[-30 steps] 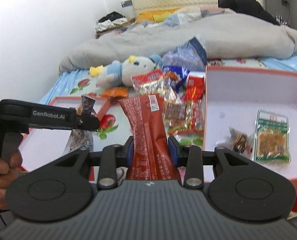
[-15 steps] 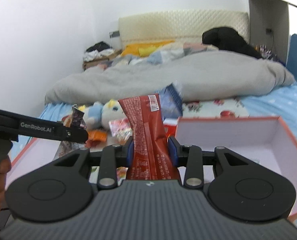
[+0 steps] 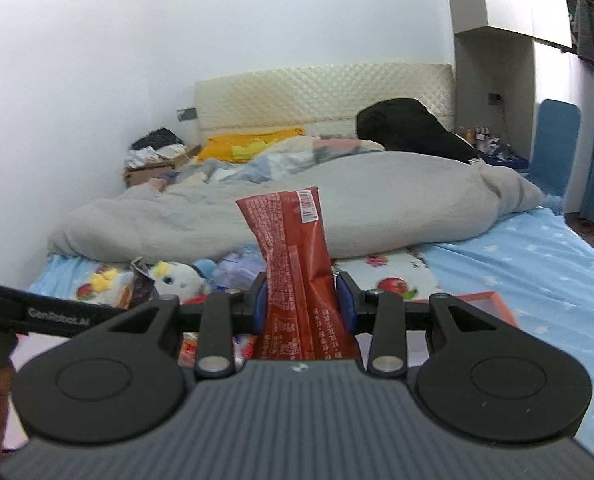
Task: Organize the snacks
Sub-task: 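Carry both packets over the deep orange box and open both grippers inside it, then pull both open grippers back out of the orange box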
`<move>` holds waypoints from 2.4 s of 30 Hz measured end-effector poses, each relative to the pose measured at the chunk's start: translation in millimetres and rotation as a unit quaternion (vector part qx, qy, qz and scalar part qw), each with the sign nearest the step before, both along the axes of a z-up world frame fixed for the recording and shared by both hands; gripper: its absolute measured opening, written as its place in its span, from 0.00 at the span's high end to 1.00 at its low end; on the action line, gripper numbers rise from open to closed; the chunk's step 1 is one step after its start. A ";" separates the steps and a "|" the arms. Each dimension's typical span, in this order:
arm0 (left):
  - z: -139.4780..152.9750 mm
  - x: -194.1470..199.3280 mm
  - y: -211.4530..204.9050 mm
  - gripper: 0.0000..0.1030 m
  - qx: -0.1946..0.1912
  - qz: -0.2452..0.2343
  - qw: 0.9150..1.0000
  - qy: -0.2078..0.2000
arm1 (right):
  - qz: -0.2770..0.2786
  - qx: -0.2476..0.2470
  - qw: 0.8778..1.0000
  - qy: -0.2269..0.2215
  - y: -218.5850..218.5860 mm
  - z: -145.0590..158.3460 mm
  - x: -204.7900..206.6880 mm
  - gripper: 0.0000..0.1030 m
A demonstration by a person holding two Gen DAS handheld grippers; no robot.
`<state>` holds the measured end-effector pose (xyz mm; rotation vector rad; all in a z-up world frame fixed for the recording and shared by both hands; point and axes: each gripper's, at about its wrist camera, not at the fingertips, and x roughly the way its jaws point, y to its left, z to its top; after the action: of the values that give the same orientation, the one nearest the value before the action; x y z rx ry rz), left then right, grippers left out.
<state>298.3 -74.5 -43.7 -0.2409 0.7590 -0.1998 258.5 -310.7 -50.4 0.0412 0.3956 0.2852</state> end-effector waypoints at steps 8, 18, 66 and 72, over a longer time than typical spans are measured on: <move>-27.6 24.5 -39.9 0.40 -0.003 -0.032 0.999 0.031 | -0.022 -0.012 0.998 0.049 -29.4 -36.8 11.7 0.62; -64.5 54.5 -72.0 0.40 0.018 -0.063 0.995 0.074 | -0.036 -0.028 0.994 0.096 -49.4 -80.0 19.5 0.61; -10.6 5.5 5.9 0.20 0.033 -0.026 0.999 -0.027 | -0.012 0.041 0.999 0.023 -10.2 -28.6 -14.3 0.42; -10.7 -8.4 31.2 0.20 0.040 -0.011 0.999 -0.033 | -0.006 0.056 0.998 0.015 9.7 -27.1 -20.4 0.42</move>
<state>289.9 -43.3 -54.4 -0.1493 0.7023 -0.1962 238.1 -301.0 -77.5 0.1571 0.4085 0.2948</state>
